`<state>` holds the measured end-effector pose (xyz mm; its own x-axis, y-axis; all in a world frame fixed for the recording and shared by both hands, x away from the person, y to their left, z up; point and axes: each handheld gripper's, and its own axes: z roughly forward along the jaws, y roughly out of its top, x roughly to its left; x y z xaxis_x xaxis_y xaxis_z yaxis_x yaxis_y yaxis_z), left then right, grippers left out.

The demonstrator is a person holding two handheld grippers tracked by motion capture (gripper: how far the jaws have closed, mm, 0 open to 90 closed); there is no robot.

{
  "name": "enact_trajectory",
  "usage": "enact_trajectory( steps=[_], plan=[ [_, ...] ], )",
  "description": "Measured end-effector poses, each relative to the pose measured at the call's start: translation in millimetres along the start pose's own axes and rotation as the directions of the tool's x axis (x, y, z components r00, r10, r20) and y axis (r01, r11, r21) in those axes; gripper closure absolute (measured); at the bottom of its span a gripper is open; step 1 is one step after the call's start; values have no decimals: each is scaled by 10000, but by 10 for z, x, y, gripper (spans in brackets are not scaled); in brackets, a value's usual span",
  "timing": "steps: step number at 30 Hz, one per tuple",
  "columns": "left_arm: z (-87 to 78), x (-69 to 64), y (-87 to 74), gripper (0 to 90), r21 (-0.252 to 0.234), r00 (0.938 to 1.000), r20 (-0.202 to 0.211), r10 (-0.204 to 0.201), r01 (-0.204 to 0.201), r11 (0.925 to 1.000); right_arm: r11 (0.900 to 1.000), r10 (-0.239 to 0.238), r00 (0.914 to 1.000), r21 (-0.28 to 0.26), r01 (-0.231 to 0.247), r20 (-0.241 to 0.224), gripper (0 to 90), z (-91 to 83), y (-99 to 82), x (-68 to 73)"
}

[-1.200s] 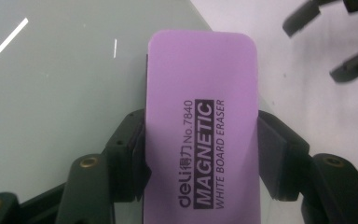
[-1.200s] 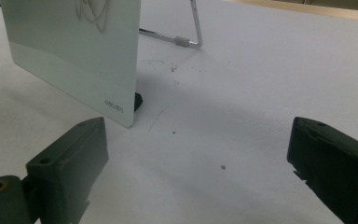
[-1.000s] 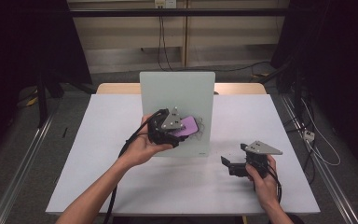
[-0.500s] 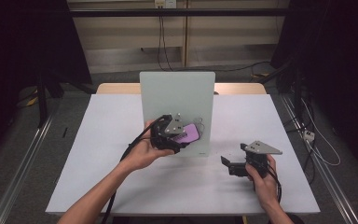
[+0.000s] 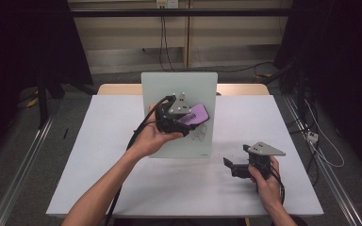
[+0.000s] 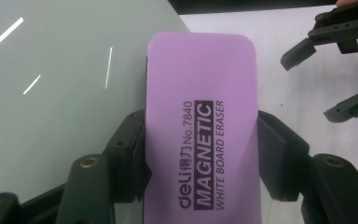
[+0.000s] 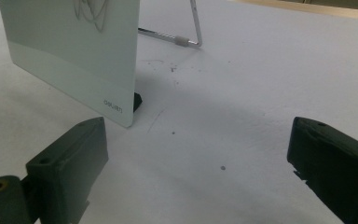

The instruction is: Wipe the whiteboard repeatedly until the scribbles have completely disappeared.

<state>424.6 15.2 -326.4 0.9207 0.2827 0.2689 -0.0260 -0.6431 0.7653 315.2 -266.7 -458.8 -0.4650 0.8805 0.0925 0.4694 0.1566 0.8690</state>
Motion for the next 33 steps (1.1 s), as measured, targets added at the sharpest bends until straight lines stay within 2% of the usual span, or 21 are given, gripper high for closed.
enact_trajectory(
  steps=[1,10,17,26,29,33],
  plan=[
    [12,-18,-1,412,-24,10000,-90,41,-42,10000,10000,-2,10000,10,2,-2,51,0,0,1],
    [133,-137,19,412,479,9995,51,324,-326,9983,10000,4,10000,16,-4,0,50,-4,1,5],
    [259,-240,15,412,701,9982,363,469,-493,9963,10000,-17,10000,26,17,-22,51,-7,1,5],
    [455,-436,-108,412,1140,9928,923,770,-874,9896,10000,-9,10000,13,9,-45,51,-13,-1,8],
    [453,-445,-109,412,1258,9920,890,891,-999,9870,10000,-10,10000,2,10,-39,51,-13,-1,7],
    [383,-381,-93,413,1149,9945,725,751,-831,9899,10000,-15,10000,11,15,-47,50,-13,0,7]
  ],
)
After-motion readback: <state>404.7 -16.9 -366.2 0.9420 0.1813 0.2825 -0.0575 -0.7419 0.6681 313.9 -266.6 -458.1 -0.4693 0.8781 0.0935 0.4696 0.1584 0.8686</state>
